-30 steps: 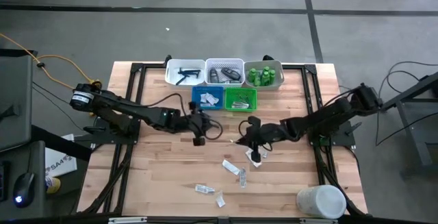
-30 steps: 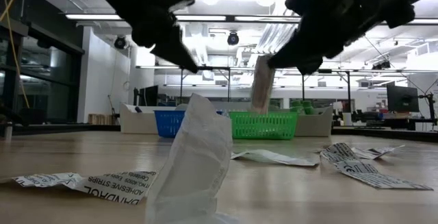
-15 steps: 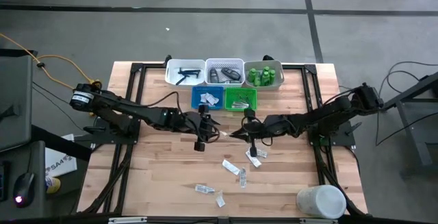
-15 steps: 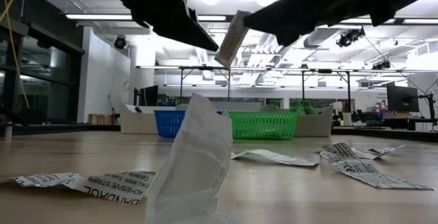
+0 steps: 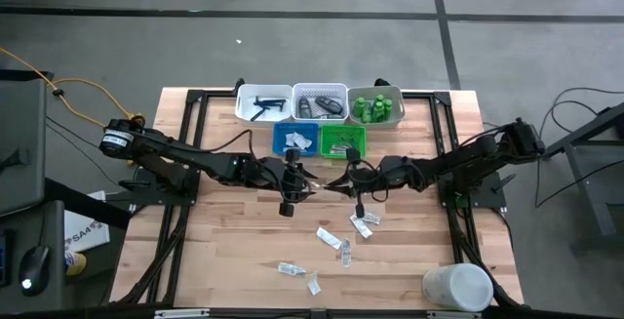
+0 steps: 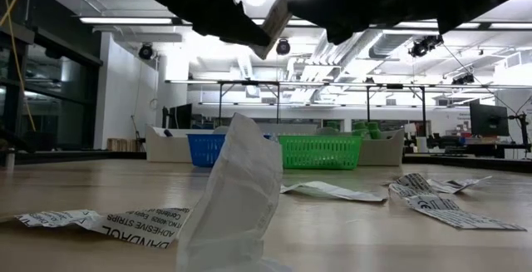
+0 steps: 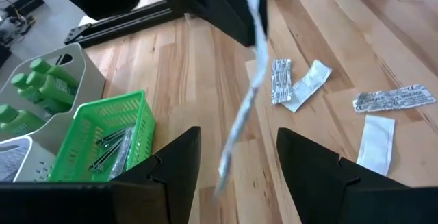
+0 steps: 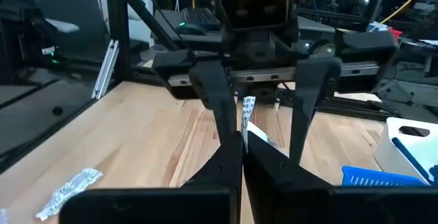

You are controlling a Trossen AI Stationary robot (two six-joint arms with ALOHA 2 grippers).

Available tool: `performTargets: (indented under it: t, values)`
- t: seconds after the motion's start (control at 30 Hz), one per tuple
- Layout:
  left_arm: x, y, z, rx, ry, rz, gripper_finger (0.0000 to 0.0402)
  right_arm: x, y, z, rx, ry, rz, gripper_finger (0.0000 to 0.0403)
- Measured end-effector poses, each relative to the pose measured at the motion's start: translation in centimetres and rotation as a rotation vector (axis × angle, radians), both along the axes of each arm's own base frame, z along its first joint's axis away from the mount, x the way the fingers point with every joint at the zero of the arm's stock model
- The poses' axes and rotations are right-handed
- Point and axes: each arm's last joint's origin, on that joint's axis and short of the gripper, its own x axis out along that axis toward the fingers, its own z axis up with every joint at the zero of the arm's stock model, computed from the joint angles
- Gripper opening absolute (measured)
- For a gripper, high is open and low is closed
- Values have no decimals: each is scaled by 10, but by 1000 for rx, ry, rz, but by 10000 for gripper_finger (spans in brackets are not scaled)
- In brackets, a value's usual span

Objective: Pick & Place Travel size toiletries
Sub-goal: Put the white bandage pad into the blue basket

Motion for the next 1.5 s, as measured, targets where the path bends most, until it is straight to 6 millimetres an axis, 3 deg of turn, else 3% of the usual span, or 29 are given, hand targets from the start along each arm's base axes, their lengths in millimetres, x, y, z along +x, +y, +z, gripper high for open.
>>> performTargets:
  t: [0.27, 0.4, 0.6, 0.83, 1.03, 1.2, 1.33, 1.5]
  values:
    - [0, 0, 0, -25, -5, 11, 180, 0, 0, 0, -9, 2, -11, 3]
    - [0, 0, 0, -32, -6, 15, 129, 0, -1, 0, -10, 3, -20, 2]
    - [0, 0, 0, -48, -7, 22, 14, 0, -1, -1, -12, 9, -37, 2]
    - [0, 0, 0, -50, -5, 24, 3, 0, -2, -1, -14, 9, -73, 17]
    - [-2, 2, -3, -24, 33, 60, 2, -1, -2, 0, 71, 18, -72, 99]
    - [-7, 15, -11, 82, 122, 254, 1, -8, -3, 7, 91, 39, -187, 199]
    - [-11, 44, -17, 113, 195, 412, 1, -17, 0, 16, 107, 50, -228, 252]
    - [-20, 87, -23, 104, 281, 544, 1, -27, 5, 21, 137, 83, -252, 279]
